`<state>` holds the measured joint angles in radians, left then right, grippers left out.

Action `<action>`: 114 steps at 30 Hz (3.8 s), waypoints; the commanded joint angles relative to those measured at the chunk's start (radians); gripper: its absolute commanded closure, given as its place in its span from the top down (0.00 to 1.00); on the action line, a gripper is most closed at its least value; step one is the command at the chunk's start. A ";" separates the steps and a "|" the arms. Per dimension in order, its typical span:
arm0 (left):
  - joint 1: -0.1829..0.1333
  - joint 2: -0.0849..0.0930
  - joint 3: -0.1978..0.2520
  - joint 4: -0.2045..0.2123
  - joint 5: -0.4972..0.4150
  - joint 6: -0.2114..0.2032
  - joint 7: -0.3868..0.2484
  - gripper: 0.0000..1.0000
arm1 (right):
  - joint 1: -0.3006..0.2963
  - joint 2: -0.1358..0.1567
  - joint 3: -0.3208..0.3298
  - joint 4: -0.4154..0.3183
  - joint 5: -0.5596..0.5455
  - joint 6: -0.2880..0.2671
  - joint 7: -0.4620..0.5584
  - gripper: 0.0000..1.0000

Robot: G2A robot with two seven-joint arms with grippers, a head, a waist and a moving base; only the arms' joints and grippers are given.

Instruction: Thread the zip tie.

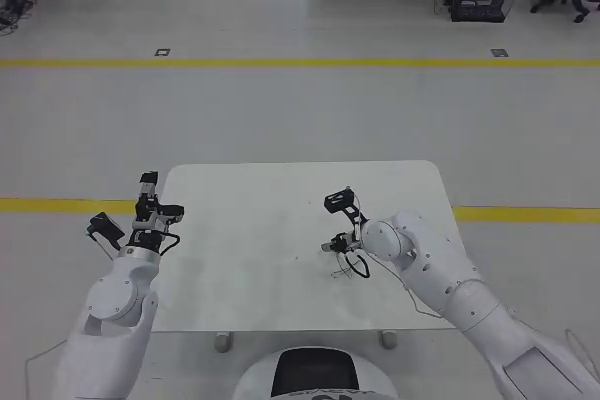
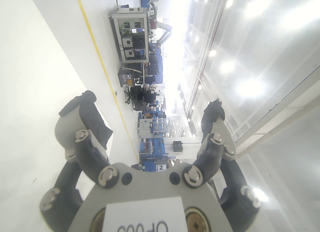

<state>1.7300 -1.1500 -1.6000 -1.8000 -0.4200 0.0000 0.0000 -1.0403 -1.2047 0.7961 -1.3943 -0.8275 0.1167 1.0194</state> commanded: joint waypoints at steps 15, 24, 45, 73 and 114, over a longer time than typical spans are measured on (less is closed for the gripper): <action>0.000 0.000 0.000 0.000 0.000 0.000 0.000 1.00 | 0.021 -0.022 -0.061 0.042 -0.079 0.046 0.033 1.00; 0.000 0.000 0.000 0.000 0.000 0.000 0.000 1.00 | 0.017 -0.030 -0.070 0.071 -0.092 0.048 -0.004 1.00; 0.000 0.000 0.000 0.000 0.000 0.000 0.000 1.00 | 0.039 -0.056 -0.098 0.110 -0.127 0.096 -0.026 1.00; 0.000 0.000 0.000 0.000 0.000 0.000 0.000 1.00 | 0.023 -0.071 -0.122 0.115 -0.205 0.135 -0.052 1.00; 0.000 0.000 0.000 0.000 0.000 0.000 0.000 1.00 | 0.003 -0.117 -0.099 0.188 -0.205 0.100 -0.066 0.40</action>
<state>1.7300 -1.1500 -1.6000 -1.8000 -0.4200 0.0000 0.0000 -1.0372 -1.3197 0.6974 -1.2097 -1.0323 0.2190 0.9541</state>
